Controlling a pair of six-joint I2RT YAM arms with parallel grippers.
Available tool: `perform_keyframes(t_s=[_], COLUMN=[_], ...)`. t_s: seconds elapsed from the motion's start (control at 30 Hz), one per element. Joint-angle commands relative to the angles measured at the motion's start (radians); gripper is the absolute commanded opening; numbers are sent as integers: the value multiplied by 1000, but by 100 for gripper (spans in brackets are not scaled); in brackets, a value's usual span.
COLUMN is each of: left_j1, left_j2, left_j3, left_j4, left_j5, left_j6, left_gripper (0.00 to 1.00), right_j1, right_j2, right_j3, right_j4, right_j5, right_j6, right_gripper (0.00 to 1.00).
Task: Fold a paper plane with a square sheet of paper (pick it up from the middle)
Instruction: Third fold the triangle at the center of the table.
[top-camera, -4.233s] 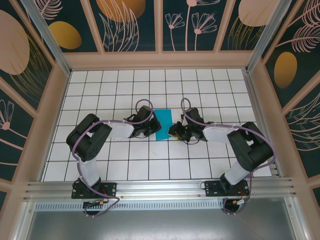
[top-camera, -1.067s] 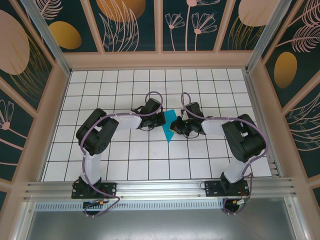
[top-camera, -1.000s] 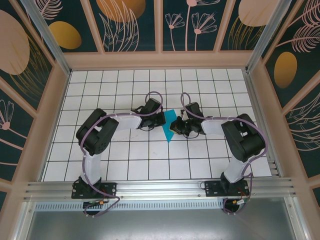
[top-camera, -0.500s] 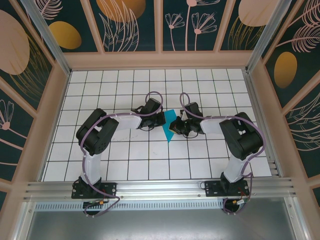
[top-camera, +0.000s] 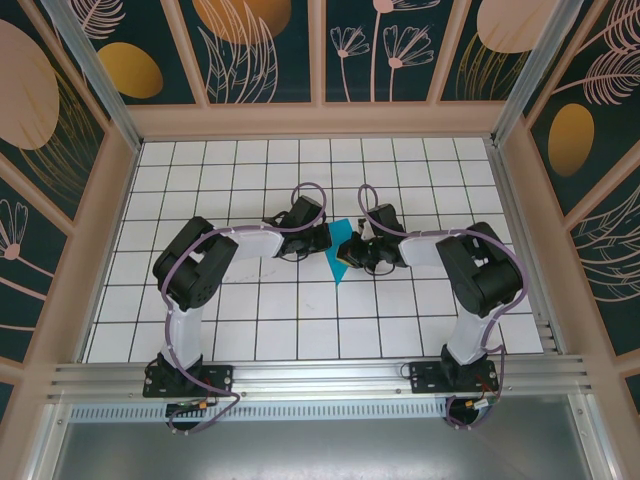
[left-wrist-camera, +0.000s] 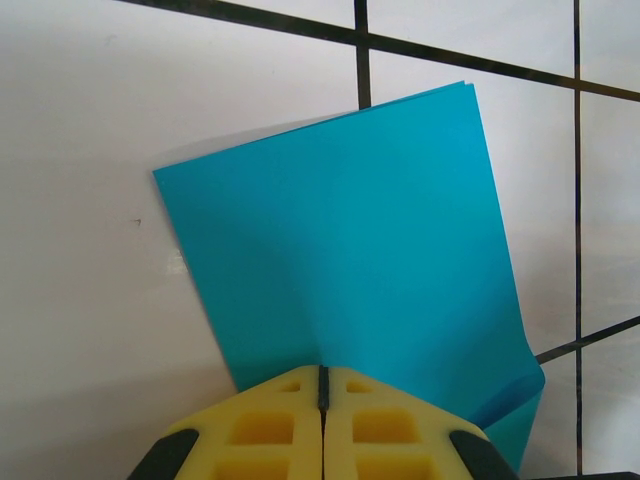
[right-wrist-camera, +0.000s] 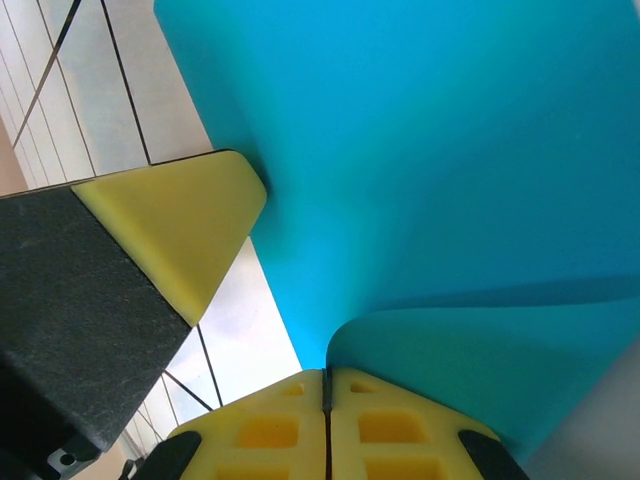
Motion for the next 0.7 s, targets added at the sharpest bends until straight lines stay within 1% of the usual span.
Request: perform_keyframes(t_s=[0.0,0.67], left_j1=[-3,-2], left_j2=[41,45], left_j3=[4,2], left_j4=[-46,-46], left_j5=[19,25], left_j6=[18,17], left_gripper=[7,7], right_j1=[-7,-6], right_j2=[21,51], right_j3=[30,45], right_j4=[18,-3], right_j5=[-13,-18], right_j6=[-21,-58], right_gripper=[9,9])
